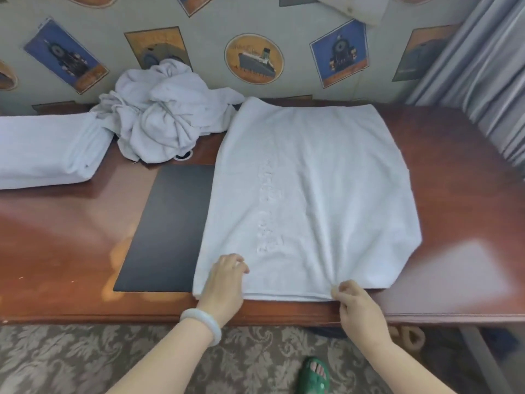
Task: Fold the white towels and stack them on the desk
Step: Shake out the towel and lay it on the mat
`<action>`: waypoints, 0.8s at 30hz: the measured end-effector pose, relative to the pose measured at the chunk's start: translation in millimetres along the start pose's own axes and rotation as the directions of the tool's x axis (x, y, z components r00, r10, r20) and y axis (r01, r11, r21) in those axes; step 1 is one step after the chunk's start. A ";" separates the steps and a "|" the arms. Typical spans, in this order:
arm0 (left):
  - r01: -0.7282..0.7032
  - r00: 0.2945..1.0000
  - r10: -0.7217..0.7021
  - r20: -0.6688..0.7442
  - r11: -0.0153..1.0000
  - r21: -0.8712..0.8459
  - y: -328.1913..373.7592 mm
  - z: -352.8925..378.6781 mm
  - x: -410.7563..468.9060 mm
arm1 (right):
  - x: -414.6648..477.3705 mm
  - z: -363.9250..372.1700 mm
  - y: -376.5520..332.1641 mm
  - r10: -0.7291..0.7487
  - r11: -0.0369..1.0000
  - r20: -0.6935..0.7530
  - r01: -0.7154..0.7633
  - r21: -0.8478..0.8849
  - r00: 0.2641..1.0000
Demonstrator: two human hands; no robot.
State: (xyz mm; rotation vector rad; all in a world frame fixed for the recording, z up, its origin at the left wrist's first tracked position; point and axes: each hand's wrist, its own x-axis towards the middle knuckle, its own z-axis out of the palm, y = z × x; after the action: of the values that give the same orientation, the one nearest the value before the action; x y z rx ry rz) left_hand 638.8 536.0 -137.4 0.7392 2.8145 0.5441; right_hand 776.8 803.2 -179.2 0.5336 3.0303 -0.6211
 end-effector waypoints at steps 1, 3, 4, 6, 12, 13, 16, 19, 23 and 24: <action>-0.053 0.998 0.054 0.044 0.998 -0.013 23.1 8.5 11.5 | -2.2 -5.8 -2.9 0.045 0.995 0.028 -0.047 0.090 0.999; -0.136 0.981 0.133 0.141 0.991 0.013 64.7 25.4 36.1 | -5.4 -22.5 -6.9 0.260 0.887 0.023 -0.248 0.390 0.965; -0.180 0.970 0.169 0.177 0.983 0.047 81.1 32.7 48.5 | -5.1 -31.1 -4.1 0.443 0.753 -0.010 -0.366 0.547 0.897; -0.248 0.954 0.219 0.206 0.961 0.124 101.8 45.1 75.1 | 1.7 -45.1 14.0 0.753 0.415 -0.008 -0.465 0.782 0.658; -0.177 0.968 0.122 0.219 0.950 0.255 87.2 85.0 117.2 | 51.5 -73.4 67.0 0.766 -0.326 0.448 -0.321 0.889 0.462; -0.188 0.972 0.140 0.187 0.945 0.270 81.7 89.4 113.6 | 60.0 -77.2 70.2 0.750 -0.338 0.471 -0.343 0.877 0.465; -0.201 0.977 0.174 0.122 0.944 0.261 74.0 96.9 106.5 | 90.1 -84.6 63.9 0.726 -0.304 0.422 -0.296 0.905 0.544; -0.201 0.979 0.187 0.085 0.954 0.222 74.0 100.5 107.9 | 113.5 -82.7 33.3 0.649 0.273 0.094 -0.347 0.897 0.755; -0.181 0.983 0.176 0.046 0.972 0.148 68.2 101.2 108.4 | 120.4 -50.9 4.3 0.067 0.831 0.261 -0.198 0.520 0.963; -0.168 0.986 0.166 0.028 0.980 0.106 66.4 101.1 108.5 | 119.0 -46.7 5.5 0.067 0.832 0.266 -0.201 0.516 0.962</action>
State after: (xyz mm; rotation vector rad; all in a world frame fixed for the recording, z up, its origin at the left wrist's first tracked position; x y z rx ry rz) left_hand 601.2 674.9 -212.8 1.0030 2.7984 0.4101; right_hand 669.5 864.9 -146.6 0.6164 2.5356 -1.4308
